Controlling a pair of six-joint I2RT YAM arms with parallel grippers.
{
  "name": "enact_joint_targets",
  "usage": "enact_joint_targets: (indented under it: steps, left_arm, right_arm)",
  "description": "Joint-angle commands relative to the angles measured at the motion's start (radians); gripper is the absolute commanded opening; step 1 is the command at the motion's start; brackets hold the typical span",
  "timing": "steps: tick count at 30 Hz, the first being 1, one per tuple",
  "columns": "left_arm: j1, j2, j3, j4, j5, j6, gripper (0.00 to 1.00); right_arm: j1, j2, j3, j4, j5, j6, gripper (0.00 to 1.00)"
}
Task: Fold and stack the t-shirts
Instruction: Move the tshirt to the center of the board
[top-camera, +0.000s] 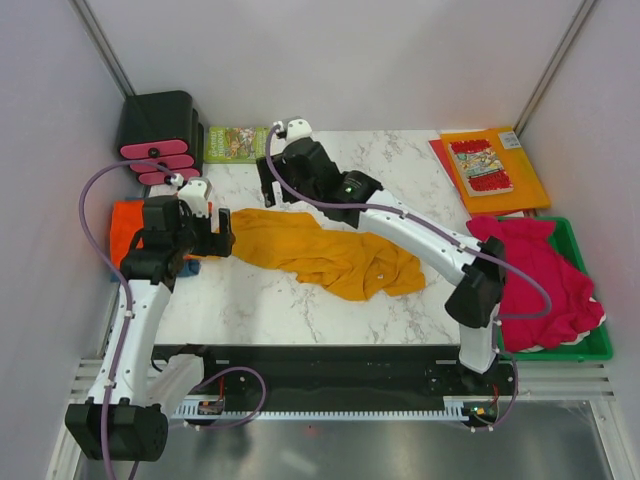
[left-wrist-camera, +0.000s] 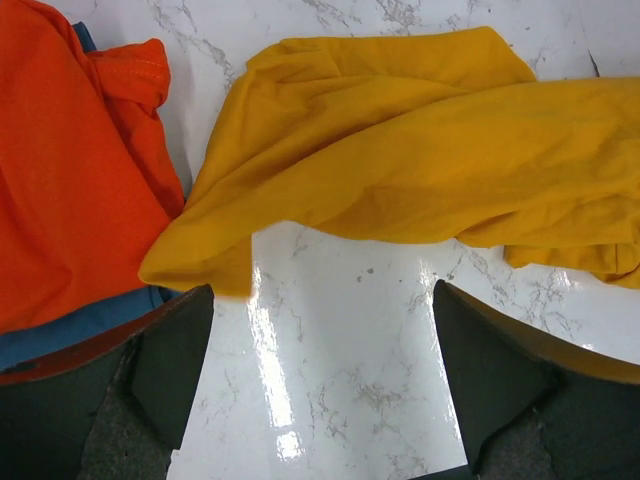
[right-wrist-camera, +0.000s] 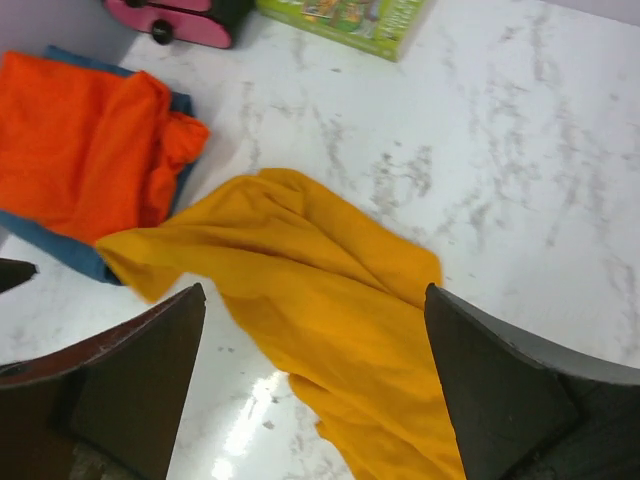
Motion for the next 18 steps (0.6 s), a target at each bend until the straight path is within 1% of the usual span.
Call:
enact_joint_targets:
  steps: [1, 2, 3, 6, 7, 8, 10, 11, 12, 13, 14, 15, 18]
  left_arm:
    - [0.005, 0.012, -0.014, 0.046, -0.002, 0.026, 0.97]
    - [0.006, 0.037, -0.016, 0.052, 0.001, 0.026, 0.96]
    - [0.005, 0.048, -0.02, 0.06, 0.005, 0.031, 0.96]
    - [0.003, 0.11, -0.032, 0.092, 0.005, 0.055, 0.93]
    - [0.005, 0.135, -0.034, 0.1, -0.003, 0.063, 0.93]
    - [0.003, 0.181, -0.036, 0.107, -0.009, 0.074, 0.91]
    - [0.0, 0.238, -0.048, 0.124, -0.052, 0.112, 0.89]
    - [0.0, 0.265, -0.052, 0.132, -0.072, 0.126, 0.88]
    - [0.002, 0.328, -0.06, 0.138, -0.096, 0.144, 0.87]
    - [0.002, 0.351, -0.065, 0.144, -0.148, 0.15, 0.86]
    - [0.002, 0.374, -0.069, 0.15, -0.17, 0.152, 0.85]
    - [0.005, 0.391, -0.083, 0.164, -0.172, 0.154, 0.85]
    - [0.011, 0.376, -0.127, 0.227, -0.172, 0.149, 0.84]
  right_arm:
    - [-0.004, -0.234, -0.151, 0.044, 0.224, -0.014, 0.98]
    - [-0.004, -0.262, -0.238, 0.05, 0.25, -0.002, 0.97]
    - [-0.003, -0.313, -0.284, 0.05, 0.299, 0.006, 0.96]
    - [-0.003, -0.403, -0.456, 0.051, 0.339, 0.044, 0.93]
    - [-0.003, -0.423, -0.496, 0.053, 0.346, 0.063, 0.92]
    - [-0.003, -0.455, -0.569, 0.051, 0.352, 0.096, 0.9]
    - [-0.003, -0.483, -0.634, 0.053, 0.346, 0.129, 0.87]
    - [-0.004, -0.495, -0.691, 0.053, 0.344, 0.147, 0.83]
    - [-0.004, -0.509, -0.714, 0.053, 0.341, 0.172, 0.82]
    - [-0.003, -0.516, -0.735, 0.054, 0.34, 0.186, 0.79]
    - [-0.003, -0.521, -0.771, 0.053, 0.344, 0.195, 0.77]
    - [-0.003, -0.532, -0.785, 0.054, 0.343, 0.216, 0.77]
    - [-0.001, -0.546, -0.834, 0.068, 0.336, 0.233, 0.76]
